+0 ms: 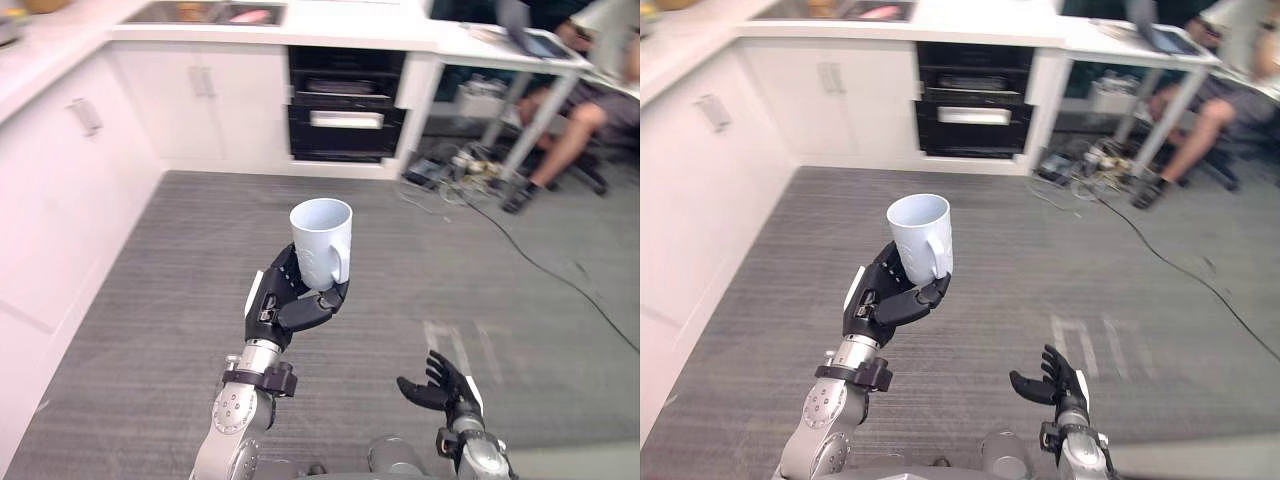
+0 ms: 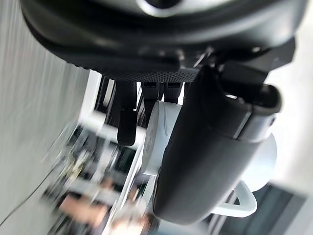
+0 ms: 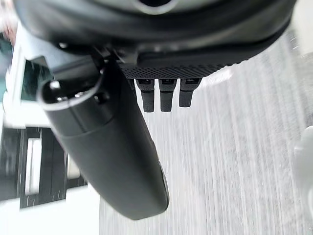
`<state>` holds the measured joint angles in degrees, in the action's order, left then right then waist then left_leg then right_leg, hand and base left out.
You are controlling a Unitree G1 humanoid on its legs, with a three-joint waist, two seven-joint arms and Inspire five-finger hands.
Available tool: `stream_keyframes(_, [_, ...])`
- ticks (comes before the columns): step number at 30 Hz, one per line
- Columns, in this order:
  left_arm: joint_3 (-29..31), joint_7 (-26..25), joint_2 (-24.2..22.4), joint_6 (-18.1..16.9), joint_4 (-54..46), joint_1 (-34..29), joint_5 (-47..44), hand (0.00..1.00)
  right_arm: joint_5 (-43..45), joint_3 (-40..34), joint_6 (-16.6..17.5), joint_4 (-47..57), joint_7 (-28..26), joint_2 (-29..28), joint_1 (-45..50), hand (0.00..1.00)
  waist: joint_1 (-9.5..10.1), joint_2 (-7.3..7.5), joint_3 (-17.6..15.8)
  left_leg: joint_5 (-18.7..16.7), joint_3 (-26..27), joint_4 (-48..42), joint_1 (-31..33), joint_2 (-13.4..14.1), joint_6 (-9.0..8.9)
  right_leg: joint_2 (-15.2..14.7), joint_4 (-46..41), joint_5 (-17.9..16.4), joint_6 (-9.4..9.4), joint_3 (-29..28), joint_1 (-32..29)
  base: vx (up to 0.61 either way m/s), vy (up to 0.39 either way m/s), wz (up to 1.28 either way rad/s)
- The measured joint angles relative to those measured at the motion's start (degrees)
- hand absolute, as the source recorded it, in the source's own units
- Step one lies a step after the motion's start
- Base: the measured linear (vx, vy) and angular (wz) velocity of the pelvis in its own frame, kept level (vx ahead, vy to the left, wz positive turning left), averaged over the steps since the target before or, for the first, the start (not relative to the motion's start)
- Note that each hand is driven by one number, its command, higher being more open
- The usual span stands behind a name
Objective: Walk over to the sink, pick up the cup, carry it to the dishwasher, place the cup inside the dishwasher, then close the dishwasher door
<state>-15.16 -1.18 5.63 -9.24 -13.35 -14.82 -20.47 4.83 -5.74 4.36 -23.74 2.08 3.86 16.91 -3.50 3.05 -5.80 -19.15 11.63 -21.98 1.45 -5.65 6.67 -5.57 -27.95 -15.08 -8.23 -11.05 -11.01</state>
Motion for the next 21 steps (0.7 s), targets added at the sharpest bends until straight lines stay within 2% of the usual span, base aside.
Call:
stream_keyframes(1, [0.37,0.07,-0.04,-0.93,-0.56,-1.03,-1.03,0.30,-0.25,0.00,0.19,1.50,-0.50,0.23,-0.70,0.90,1.53,-0.31,0.75,-0.36,-0.24,0.64,-0.06,1.92,-0.68,1.31,3.49,0.65,0.76,1.77,1.44,0.20,-0.089,0.22])
stream_keyframes(3, [0.83,0.13,-0.19,-1.15,-0.06,-1.25,-1.54,0.30,-0.79,0.00,0.75,2.14,-0.82,0.93,-2.68,0.90,1.35,-0.55,0.90,-0.44,-0.70,0.60,-0.20,3.48,-2.22,2.27,6.78,1.78,1.82,2.49,3.30,0.24,-0.115,0.03])
stream_keyframes(4, [0.91,0.37,-0.15,-1.07,0.61,-1.34,-1.57,0.30,-1.36,-0.10,1.61,2.22,-0.82,1.39,-3.30,0.90,1.17,-0.54,0.91,0.25,-0.70,0.77,-1.08,4.17,-4.88,2.60,9.75,2.86,2.60,2.67,5.56,0.15,-0.079,-0.01])
stream_keyframes(5, [-1.08,3.50,1.03,0.04,4.11,-0.34,-1.51,0.30,-3.99,0.51,1.25,-4.65,-0.81,2.59,-0.76,0.90,-0.77,-1.57,2.88,6.92,-2.94,9.47,-2.00,9.78,-8.67,4.64,24.22,13.80,4.74,2.86,9.95,0.08,-0.039,-0.03])
stream_keyframes(11, [-0.94,3.45,0.72,0.04,4.11,-0.33,-1.50,0.30,-3.99,0.52,1.25,-4.69,-0.82,2.56,-0.75,0.90,-0.46,-1.45,2.81,6.91,-1.94,9.38,-2.47,9.92,-8.67,4.75,24.35,13.92,4.71,2.08,9.96,0.00,0.000,-0.07])
stream_keyframes(14, [-0.94,3.16,-0.24,0.05,4.23,0.20,-0.92,0.30,-3.99,0.51,1.23,-5.97,-0.53,2.15,-0.70,0.90,-0.75,-1.30,2.68,6.94,-1.03,9.38,-2.91,10.33,-8.70,4.31,25.35,14.35,4.74,4.53,10.63,-0.01,-0.011,0.02])
stream_keyframes(17, [-0.61,1.65,-0.66,0.05,5.36,0.49,-0.09,0.30,-4.01,0.56,0.68,-8.80,0.22,1.40,-0.86,0.90,-0.28,-1.33,2.58,7.05,0.17,9.23,-3.84,11.06,-9.18,2.22,24.95,13.93,5.33,14.14,11.25,-0.02,-0.036,-0.01])
stream_keyframes(19, [0.11,0.88,-1.09,0.05,6.45,0.87,0.49,0.30,-4.02,0.57,-0.01,-9.93,0.71,0.86,-1.26,0.90,0.17,-1.20,2.38,6.93,1.06,8.42,-3.38,11.81,-9.91,1.27,24.89,13.82,5.51,18.70,11.25,-0.02,-0.058,0.05])
stream_keyframes(20, [0.83,-0.10,-1.40,0.20,7.26,1.28,1.13,0.30,-4.06,0.63,-0.46,-10.28,1.10,0.59,-1.42,0.90,1.01,-1.11,2.23,6.62,2.80,6.93,-2.61,12.66,-10.46,0.87,24.82,13.86,5.47,21.31,11.63,-0.02,-0.053,0.09])
stream_keyframes(21, [1.30,-0.40,-1.61,0.32,7.28,1.27,1.47,0.30,-4.09,0.77,-0.85,-10.34,1.41,0.51,-1.79,0.90,0.96,-1.01,1.94,6.49,3.31,5.91,-2.09,13.00,-10.63,0.83,24.68,13.94,5.35,22.01,11.92,-0.02,-0.047,0.25])
